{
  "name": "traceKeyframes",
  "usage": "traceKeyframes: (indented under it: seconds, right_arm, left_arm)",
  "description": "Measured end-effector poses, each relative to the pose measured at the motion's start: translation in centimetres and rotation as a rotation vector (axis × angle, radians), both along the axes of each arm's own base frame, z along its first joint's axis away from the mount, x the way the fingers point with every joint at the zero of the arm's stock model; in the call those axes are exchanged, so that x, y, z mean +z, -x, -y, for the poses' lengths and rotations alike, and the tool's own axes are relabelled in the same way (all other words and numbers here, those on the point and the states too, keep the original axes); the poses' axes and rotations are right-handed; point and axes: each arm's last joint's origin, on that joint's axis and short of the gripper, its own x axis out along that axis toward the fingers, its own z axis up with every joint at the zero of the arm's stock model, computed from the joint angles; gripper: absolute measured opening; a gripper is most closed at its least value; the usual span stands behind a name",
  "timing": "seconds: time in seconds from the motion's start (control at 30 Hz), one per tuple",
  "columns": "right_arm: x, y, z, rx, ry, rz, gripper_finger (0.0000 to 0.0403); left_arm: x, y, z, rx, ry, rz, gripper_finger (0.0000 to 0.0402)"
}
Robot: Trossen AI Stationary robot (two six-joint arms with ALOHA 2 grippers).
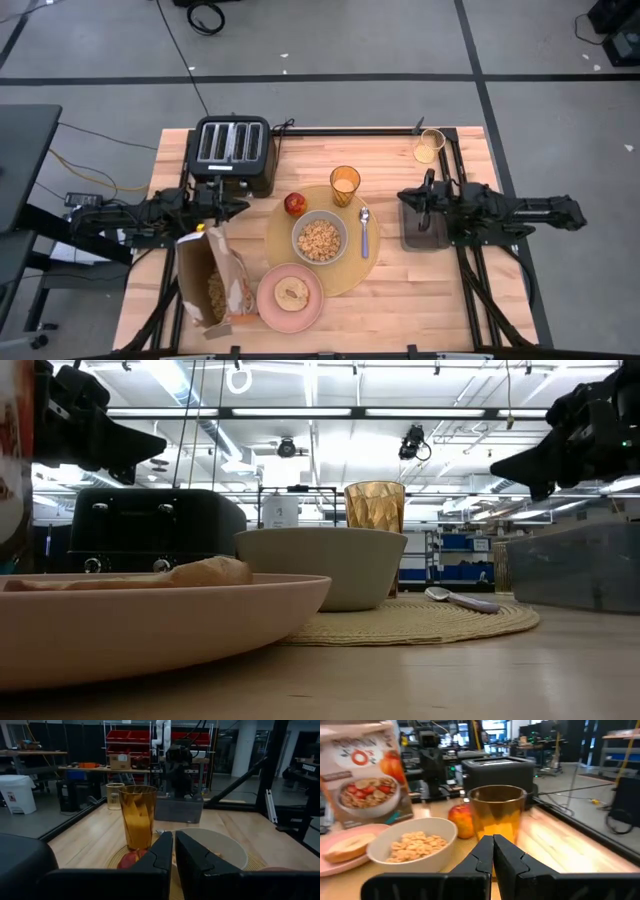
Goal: Arrange a breakfast setting
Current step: Return to Home Position
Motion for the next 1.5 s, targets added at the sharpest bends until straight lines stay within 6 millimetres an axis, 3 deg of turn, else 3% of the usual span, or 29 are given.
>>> traceKeyframes:
  seconds: [1.5]
  right_arm:
    - [-0.07, -0.06, 0.26, -0.017, 0.021, -0.015, 0.0018]
  left_arm:
    - [-0.01, 0.0, 0.0, -0.001, 0.0, 0.001, 0.0027]
